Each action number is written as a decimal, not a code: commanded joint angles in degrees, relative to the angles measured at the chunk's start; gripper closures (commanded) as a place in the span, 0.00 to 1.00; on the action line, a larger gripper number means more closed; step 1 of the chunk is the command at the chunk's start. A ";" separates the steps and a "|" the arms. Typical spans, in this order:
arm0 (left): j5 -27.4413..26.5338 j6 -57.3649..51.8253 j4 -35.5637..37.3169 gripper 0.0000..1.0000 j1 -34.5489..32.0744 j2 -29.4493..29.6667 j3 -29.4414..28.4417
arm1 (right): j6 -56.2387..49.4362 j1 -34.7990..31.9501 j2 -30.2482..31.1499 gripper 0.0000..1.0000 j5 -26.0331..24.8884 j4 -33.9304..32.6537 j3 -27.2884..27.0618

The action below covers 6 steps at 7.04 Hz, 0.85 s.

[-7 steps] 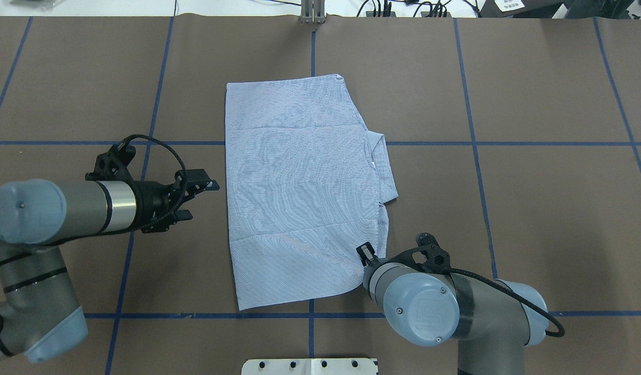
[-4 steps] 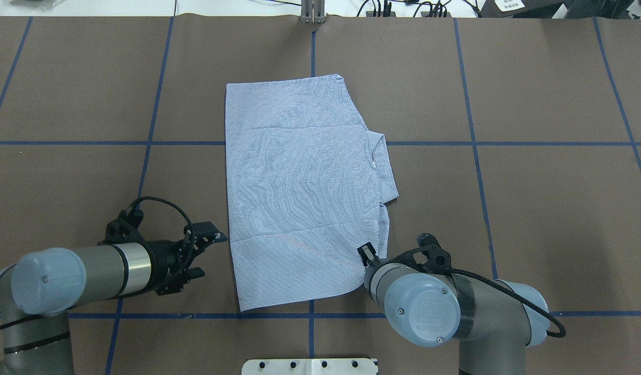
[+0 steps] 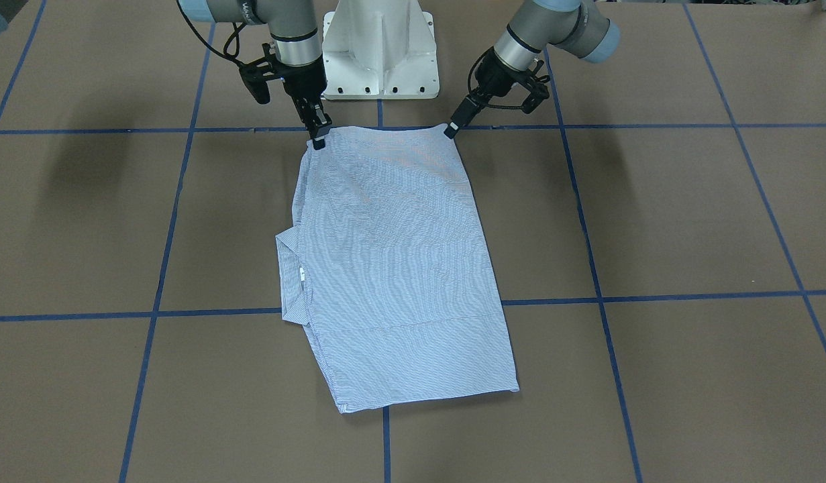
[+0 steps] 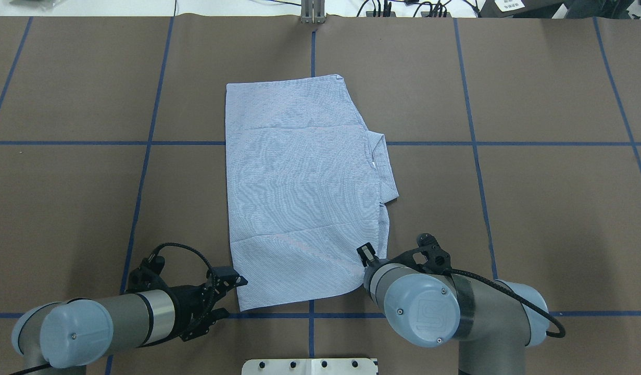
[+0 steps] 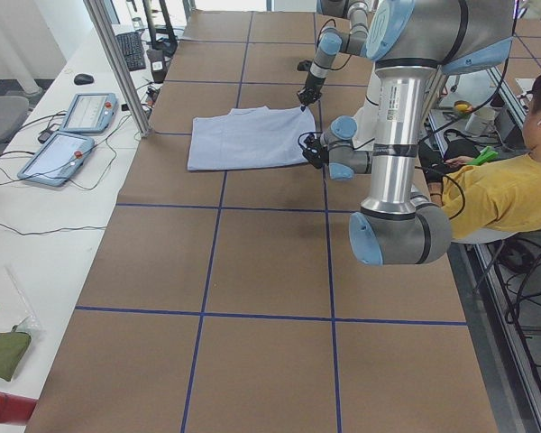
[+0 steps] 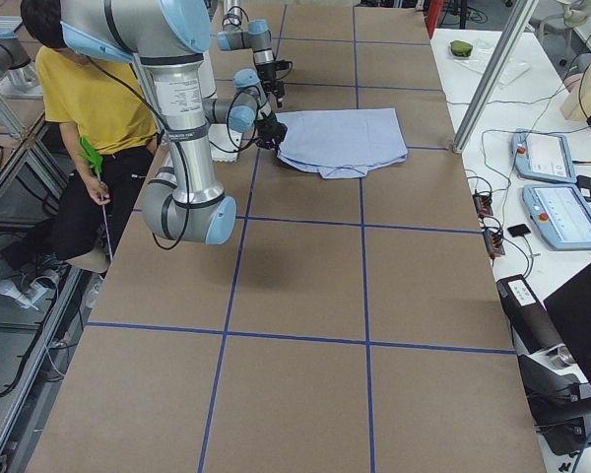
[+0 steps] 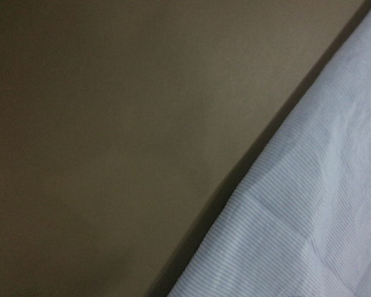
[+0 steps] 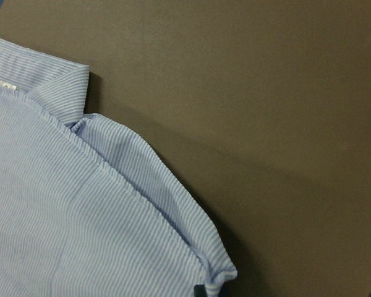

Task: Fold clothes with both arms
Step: 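Lower the left gripper to the shirt's other near corner and grasp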

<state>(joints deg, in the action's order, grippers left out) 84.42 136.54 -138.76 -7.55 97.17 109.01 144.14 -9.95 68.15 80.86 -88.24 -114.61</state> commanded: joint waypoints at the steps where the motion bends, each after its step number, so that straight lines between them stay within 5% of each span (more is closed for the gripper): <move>1: -0.92 0.39 0.07 0.25 2.10 0.74 -0.55 | 0.00 0.02 -0.03 1.00 0.00 0.00 0.00; 6: -1.01 0.65 0.07 0.44 2.19 0.74 -1.08 | 0.00 0.02 -0.12 1.00 0.00 0.00 0.00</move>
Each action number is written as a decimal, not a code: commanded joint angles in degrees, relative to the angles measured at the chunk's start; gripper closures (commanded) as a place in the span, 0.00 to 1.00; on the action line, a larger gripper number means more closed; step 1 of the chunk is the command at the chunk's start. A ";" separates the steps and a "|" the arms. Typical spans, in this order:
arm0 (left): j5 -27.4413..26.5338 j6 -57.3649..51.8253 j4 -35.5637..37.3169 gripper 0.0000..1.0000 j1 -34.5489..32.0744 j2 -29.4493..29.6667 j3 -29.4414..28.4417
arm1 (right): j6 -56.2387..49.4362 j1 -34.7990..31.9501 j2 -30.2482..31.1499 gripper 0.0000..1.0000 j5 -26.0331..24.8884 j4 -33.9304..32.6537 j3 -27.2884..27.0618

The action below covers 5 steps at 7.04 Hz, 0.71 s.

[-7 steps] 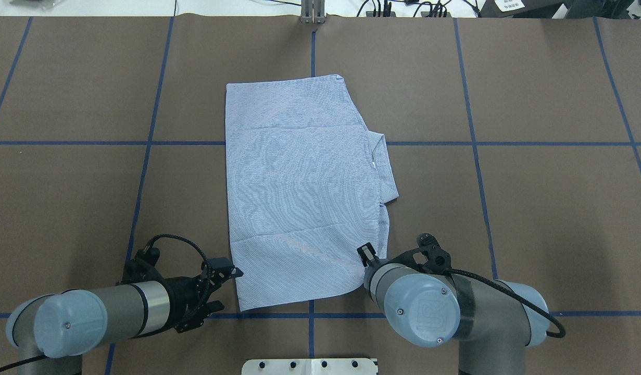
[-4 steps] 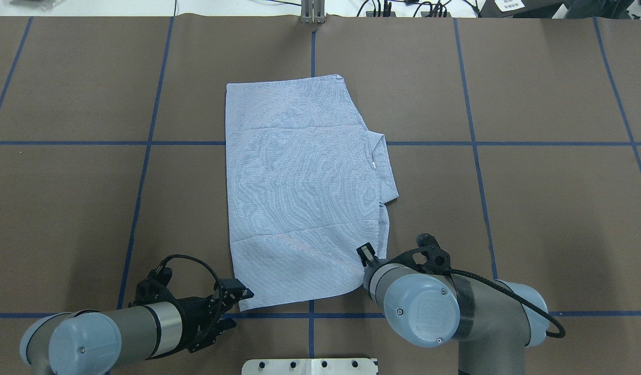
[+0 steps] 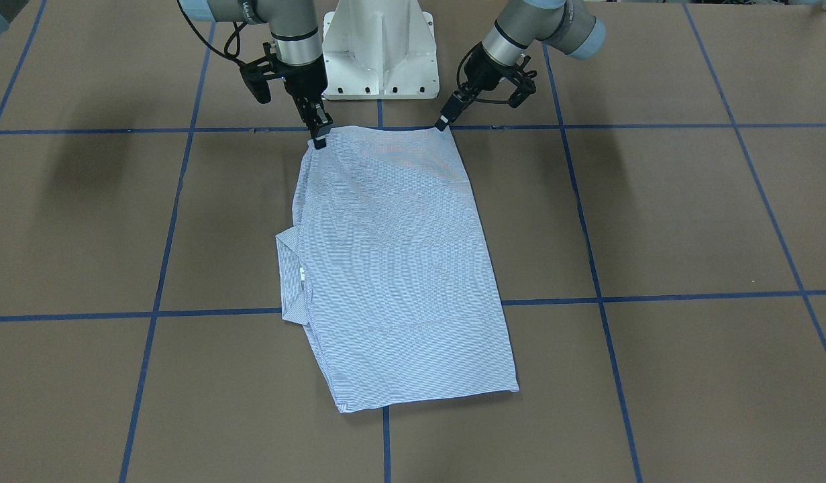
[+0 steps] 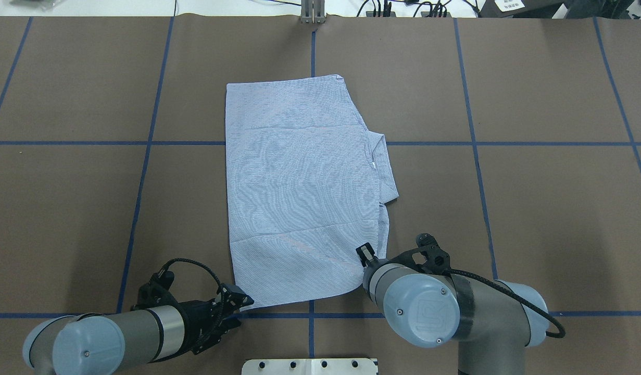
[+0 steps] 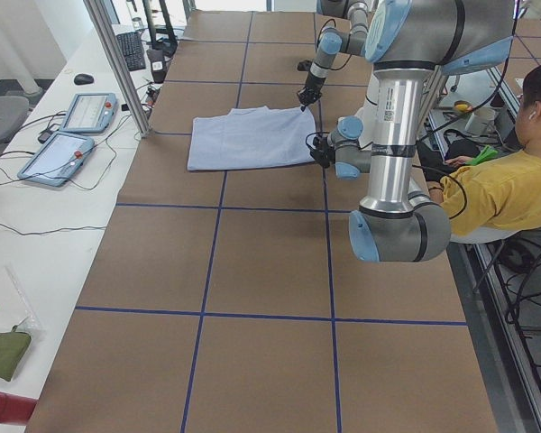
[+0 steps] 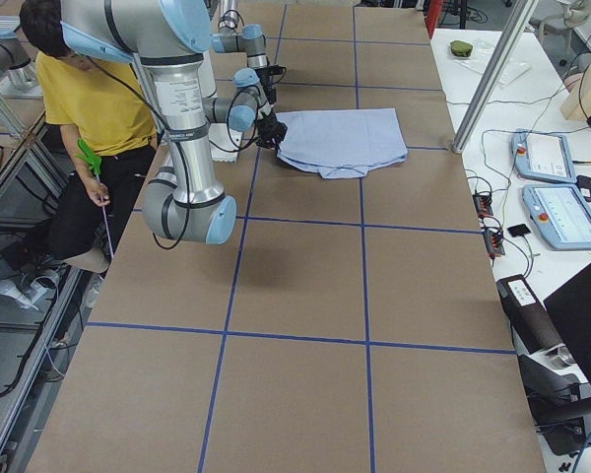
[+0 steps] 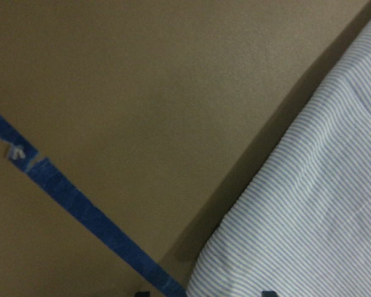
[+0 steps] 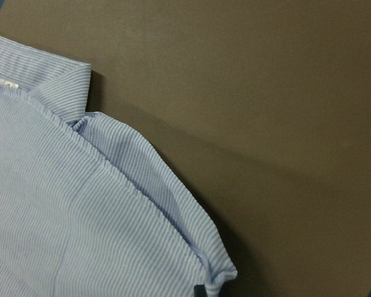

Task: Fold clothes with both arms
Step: 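Grasp the near corners with both grippers and lift the edge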

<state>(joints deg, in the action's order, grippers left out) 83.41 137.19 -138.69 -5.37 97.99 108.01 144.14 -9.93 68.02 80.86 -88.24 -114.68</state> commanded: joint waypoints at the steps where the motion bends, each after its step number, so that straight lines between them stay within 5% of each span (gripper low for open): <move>1: 0.00 0.01 0.00 0.45 -0.08 -0.08 -0.34 | 0.00 0.00 -0.08 1.00 0.00 0.00 0.07; 3: -0.09 0.01 0.00 0.66 -0.08 0.10 -0.26 | 0.00 0.00 0.00 1.00 0.00 0.00 -0.02; 5: -1.23 0.88 0.00 1.00 -0.26 0.01 -0.17 | 0.00 0.00 0.00 1.00 0.00 0.00 0.07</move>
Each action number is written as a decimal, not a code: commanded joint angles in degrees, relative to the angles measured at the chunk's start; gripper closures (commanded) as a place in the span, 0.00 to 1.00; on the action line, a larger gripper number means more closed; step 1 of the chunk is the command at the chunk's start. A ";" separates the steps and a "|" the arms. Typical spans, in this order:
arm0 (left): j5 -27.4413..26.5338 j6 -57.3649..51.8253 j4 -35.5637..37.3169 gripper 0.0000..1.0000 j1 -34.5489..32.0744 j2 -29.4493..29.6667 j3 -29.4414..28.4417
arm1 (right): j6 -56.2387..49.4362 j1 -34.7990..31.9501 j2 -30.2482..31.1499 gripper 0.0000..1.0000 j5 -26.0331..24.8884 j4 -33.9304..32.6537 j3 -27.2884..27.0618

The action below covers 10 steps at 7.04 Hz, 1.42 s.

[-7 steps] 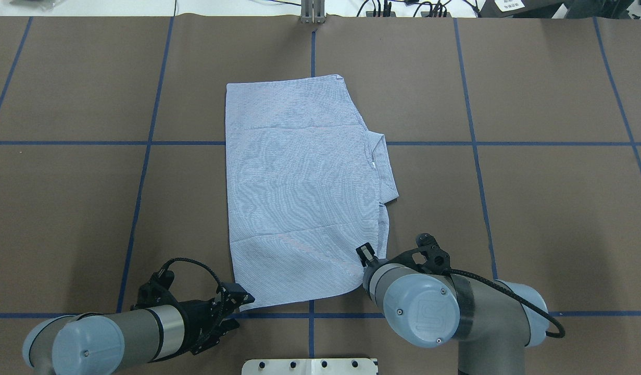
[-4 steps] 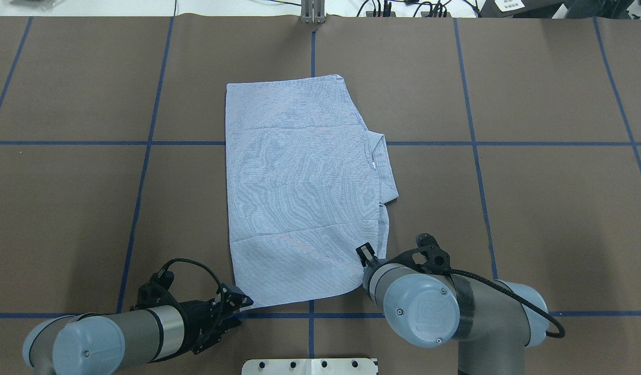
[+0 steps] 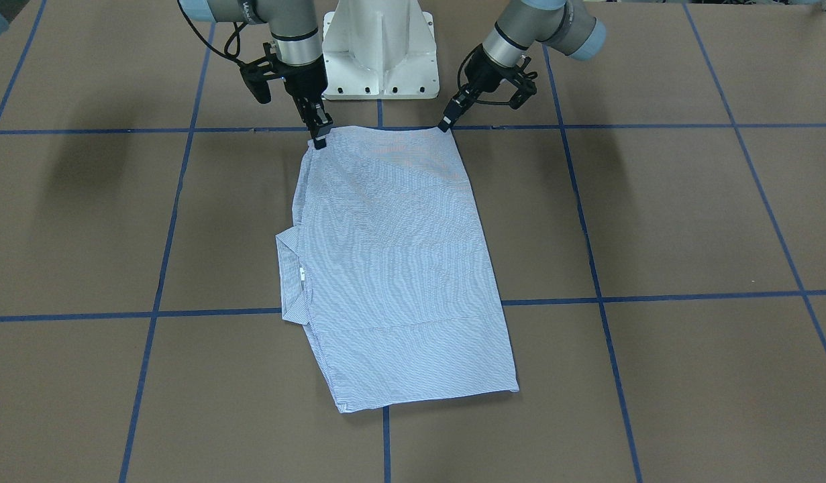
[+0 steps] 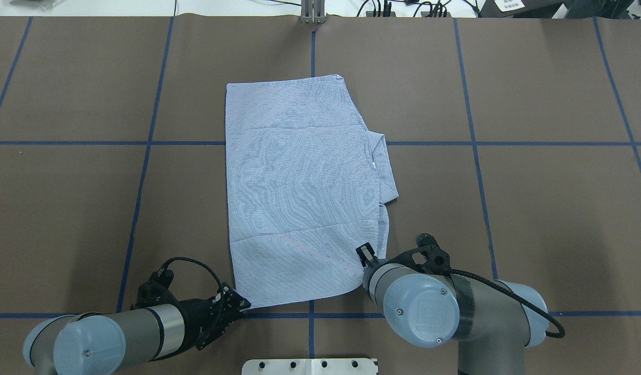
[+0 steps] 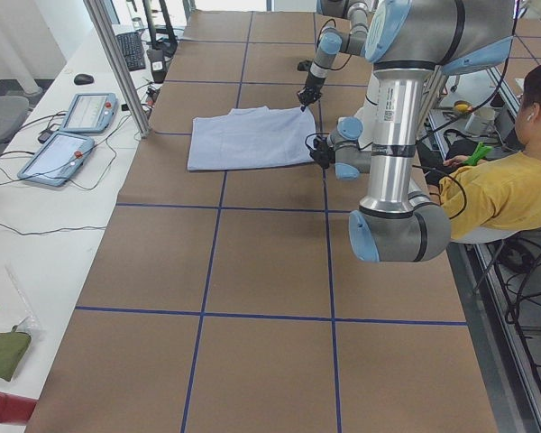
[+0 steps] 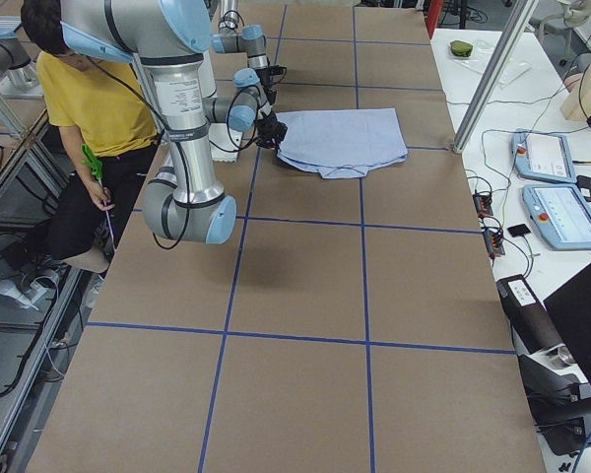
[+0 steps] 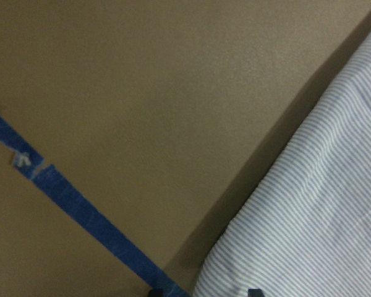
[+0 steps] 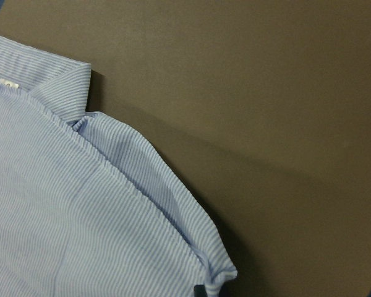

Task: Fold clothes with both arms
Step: 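Grasp the near corners with both grippers and lift the edge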

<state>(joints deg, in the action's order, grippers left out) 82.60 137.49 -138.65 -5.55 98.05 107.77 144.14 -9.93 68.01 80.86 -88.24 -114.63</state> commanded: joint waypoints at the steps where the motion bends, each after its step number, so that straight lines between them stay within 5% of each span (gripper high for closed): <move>1: -0.42 0.59 -0.04 1.00 -0.17 0.03 0.25 | 0.00 0.00 0.01 1.00 0.00 0.00 0.02; 6: -1.12 0.67 0.14 1.00 -0.69 -1.98 7.70 | 0.26 -0.18 1.67 1.00 -0.44 0.00 -3.65; 10: -0.69 3.05 5.30 1.00 -0.61 -7.09 22.45 | 2.28 1.41 6.87 1.00 -0.09 -6.29 -18.84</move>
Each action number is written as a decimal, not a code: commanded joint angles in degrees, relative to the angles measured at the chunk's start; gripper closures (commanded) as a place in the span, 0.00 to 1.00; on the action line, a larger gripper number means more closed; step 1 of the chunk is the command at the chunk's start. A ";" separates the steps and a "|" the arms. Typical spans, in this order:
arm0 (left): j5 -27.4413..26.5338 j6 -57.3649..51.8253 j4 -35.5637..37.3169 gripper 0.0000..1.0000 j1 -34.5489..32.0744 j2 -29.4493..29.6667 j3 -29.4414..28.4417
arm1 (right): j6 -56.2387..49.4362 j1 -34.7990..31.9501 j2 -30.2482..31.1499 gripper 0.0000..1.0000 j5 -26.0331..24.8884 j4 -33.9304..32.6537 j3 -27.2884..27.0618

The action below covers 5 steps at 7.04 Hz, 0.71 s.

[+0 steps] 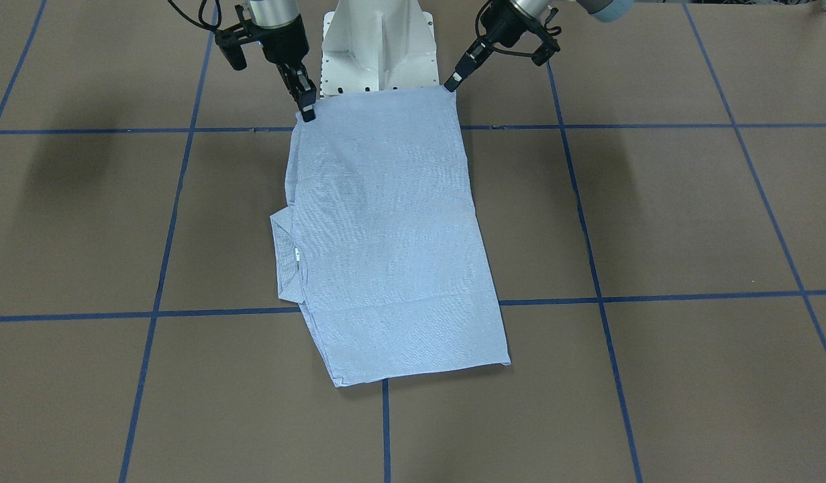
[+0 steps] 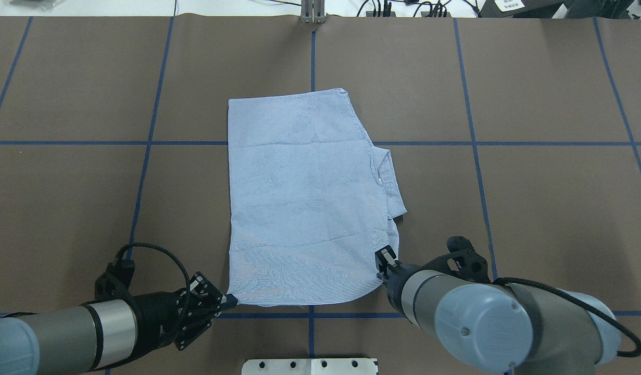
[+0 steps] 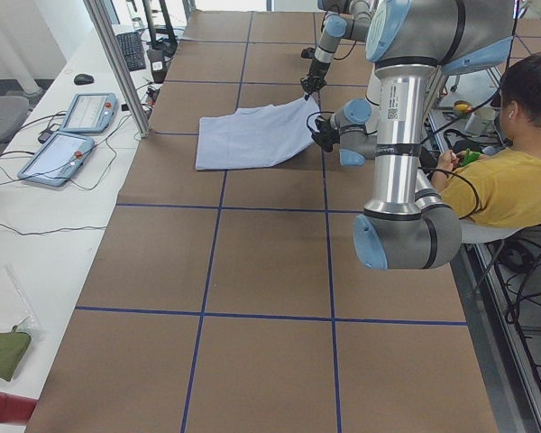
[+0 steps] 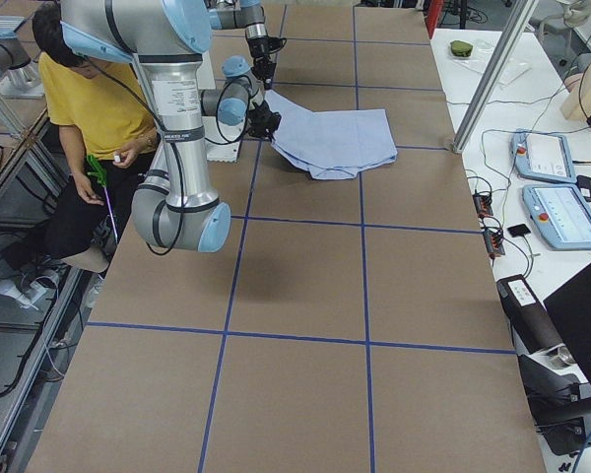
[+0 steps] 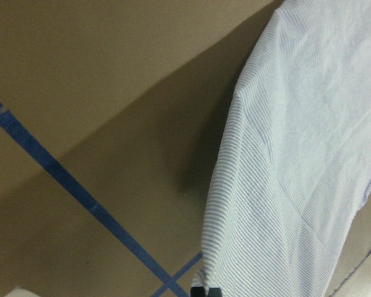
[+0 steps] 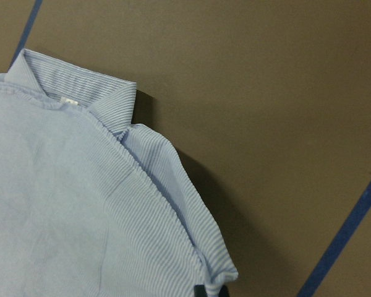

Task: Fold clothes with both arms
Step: 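Grasp the near corners with both grippers and lift the edge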

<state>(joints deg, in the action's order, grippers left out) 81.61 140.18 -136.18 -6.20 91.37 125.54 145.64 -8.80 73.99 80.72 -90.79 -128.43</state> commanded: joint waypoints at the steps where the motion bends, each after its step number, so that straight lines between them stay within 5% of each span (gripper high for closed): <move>1: 0.47 0.45 6.94 1.00 0.04 -0.14 8.54 | 0.87 0.28 0.63 1.00 0.06 -6.04 -7.51; 5: 0.30 2.99 8.91 1.00 0.57 -0.31 9.72 | 0.96 2.74 0.54 1.00 1.81 -10.54 -11.40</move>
<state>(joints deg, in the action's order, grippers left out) 81.92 142.93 -127.76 -5.80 91.07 135.05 146.59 -6.76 74.57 81.84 -100.29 -138.56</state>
